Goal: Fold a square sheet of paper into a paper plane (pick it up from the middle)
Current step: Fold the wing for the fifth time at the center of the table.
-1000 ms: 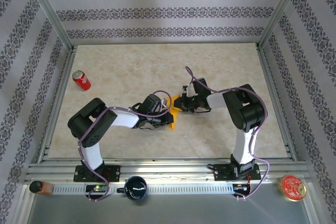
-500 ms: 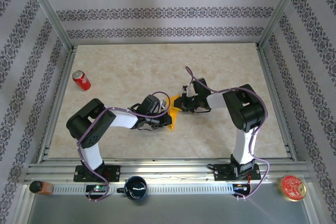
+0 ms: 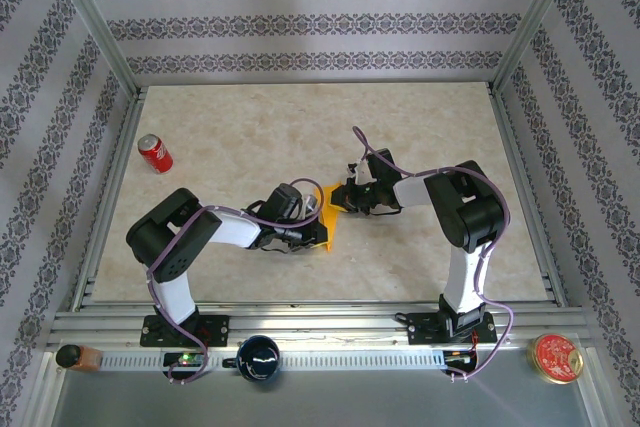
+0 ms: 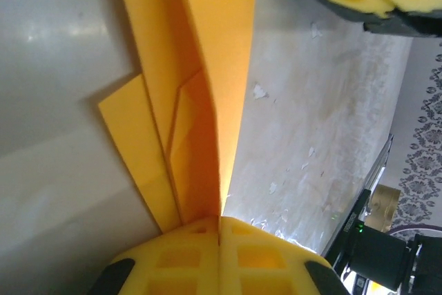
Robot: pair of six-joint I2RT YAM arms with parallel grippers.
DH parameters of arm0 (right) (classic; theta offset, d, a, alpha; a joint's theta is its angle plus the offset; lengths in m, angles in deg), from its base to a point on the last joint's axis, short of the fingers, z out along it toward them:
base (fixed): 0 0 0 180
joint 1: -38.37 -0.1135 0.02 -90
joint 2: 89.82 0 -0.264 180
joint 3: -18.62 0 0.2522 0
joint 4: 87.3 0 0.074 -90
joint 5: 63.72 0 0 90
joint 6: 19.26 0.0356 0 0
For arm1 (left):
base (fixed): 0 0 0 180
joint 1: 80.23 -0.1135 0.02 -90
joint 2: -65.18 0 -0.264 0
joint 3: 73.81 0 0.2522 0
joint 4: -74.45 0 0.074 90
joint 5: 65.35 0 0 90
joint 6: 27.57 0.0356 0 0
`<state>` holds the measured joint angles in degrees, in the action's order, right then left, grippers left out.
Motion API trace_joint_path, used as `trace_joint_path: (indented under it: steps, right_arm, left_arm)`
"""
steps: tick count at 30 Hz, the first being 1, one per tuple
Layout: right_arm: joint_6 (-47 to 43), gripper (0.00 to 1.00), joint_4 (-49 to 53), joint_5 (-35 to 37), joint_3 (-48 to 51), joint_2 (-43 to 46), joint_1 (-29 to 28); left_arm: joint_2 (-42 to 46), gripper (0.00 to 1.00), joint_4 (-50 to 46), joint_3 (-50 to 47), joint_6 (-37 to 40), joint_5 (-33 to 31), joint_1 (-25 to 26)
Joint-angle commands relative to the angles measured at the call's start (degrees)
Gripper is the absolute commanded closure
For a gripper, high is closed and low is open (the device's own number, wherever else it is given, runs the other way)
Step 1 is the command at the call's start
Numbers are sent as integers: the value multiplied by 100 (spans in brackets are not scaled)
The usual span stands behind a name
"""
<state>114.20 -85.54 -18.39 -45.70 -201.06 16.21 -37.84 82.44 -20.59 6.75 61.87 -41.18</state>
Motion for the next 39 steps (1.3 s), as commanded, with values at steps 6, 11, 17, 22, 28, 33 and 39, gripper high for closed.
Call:
trace_joint_path:
  steps: [6, 11, 17, 22, 28, 33, 39]
  right_arm:
    - [-154, 92, 621, 643, 126, -205, -104]
    - [-154, 93, 639, 652, 130, -205, -122]
    - [-145, 93, 648, 653, 117, -205, -131]
    - [-162, 93, 678, 652, 113, -209, -133]
    - [-162, 93, 657, 633, 117, -220, -140]
    - [-163, 93, 656, 632, 108, -231, -145]
    - [-163, 93, 656, 621, 117, -218, -149]
  left_arm:
    - [82, 86, -945, -44, 172, 321, 94]
    - [619, 74, -815, -183, 48, 61, 94]
    - [1320, 70, -2275, 376, 555, -554, 68]
    - [1001, 94, -1781, 695, 422, -266, 50]
    - [286, 100, -1264, 1196, 261, -118, 50]
    - [-142, 100, -1314, 1563, 365, -161, 50]
    - [-453, 100, -1180, 1518, 315, -76, 51]
